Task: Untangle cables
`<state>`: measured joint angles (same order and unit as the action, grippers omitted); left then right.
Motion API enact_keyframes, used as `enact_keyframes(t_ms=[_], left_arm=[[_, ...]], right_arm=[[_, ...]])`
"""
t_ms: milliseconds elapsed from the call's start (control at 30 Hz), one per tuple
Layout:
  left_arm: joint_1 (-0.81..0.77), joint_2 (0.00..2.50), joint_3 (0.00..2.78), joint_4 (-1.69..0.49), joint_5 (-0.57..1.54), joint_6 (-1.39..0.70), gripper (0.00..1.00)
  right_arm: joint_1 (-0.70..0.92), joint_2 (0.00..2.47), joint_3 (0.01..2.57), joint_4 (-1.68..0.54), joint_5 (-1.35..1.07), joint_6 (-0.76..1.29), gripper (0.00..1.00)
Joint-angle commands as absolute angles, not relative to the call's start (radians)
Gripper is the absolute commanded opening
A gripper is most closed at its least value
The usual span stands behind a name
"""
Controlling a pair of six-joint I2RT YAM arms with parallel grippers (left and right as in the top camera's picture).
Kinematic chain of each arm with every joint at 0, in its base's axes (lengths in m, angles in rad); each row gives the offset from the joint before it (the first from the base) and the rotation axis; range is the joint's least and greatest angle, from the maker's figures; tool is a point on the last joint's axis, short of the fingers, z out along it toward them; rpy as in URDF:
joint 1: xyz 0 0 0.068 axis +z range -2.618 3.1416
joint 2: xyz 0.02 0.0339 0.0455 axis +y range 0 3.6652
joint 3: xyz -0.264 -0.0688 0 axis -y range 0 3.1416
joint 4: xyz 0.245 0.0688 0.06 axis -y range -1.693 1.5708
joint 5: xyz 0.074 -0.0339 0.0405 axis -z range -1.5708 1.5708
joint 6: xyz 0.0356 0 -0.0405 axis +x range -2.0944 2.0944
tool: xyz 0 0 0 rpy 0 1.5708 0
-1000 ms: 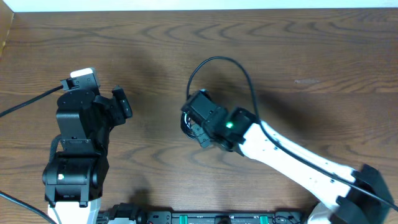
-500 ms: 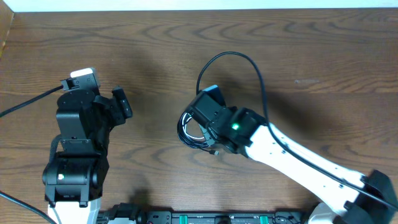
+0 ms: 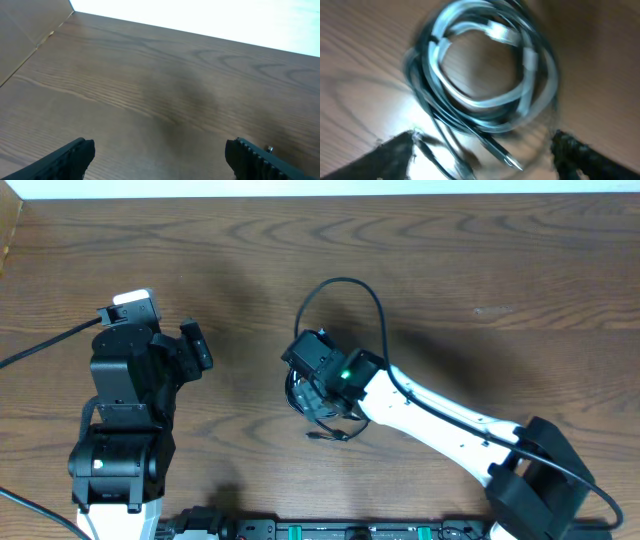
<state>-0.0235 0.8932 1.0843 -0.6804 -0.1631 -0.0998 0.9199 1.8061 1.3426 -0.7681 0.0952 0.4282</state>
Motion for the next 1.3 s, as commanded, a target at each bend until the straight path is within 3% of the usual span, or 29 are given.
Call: enact_keyframes(t_ms=[0,167,300,400,600,767,1267], left_arm=[[-0.025,0.894,1.1,-0.681,-0.165,-0.087,0.88],[-0.025,0.894,1.1,-0.68,-0.165,-0.087,0.89],[-0.025,0.894,1.1,-0.68,-0.165,-0.087,0.88],[-0.025,0.894,1.1,-0.68,-0.165,-0.087,0.88],[-0.025,0.895,1.1,-0.679,-0.165,-0.087,0.89],[-0.025,0.911,1.1,-0.673,-0.165,-0.088,0.89],[-0.025,0.96,1.1,-0.673,-0.165,-0.113,0.88]], right_arm=[[0.925,1.836,1.345,-0.688,-0.009,0.423,0.77],[0.925,1.884,1.345,-0.558,0.001,0.632,0.68],[0.926,1.919,1.345,-0.482,0.056,0.868,0.44],[0.93,1.945,1.345,-0.431,0.104,1.017,0.47],[0.938,1.982,1.345,-0.4,0.105,1.107,0.53],[0.949,1.983,1.345,-0.404,0.102,1.124,0.35],[0.958,1.995,1.345,-0.423,0.121,1.129,0.3]])
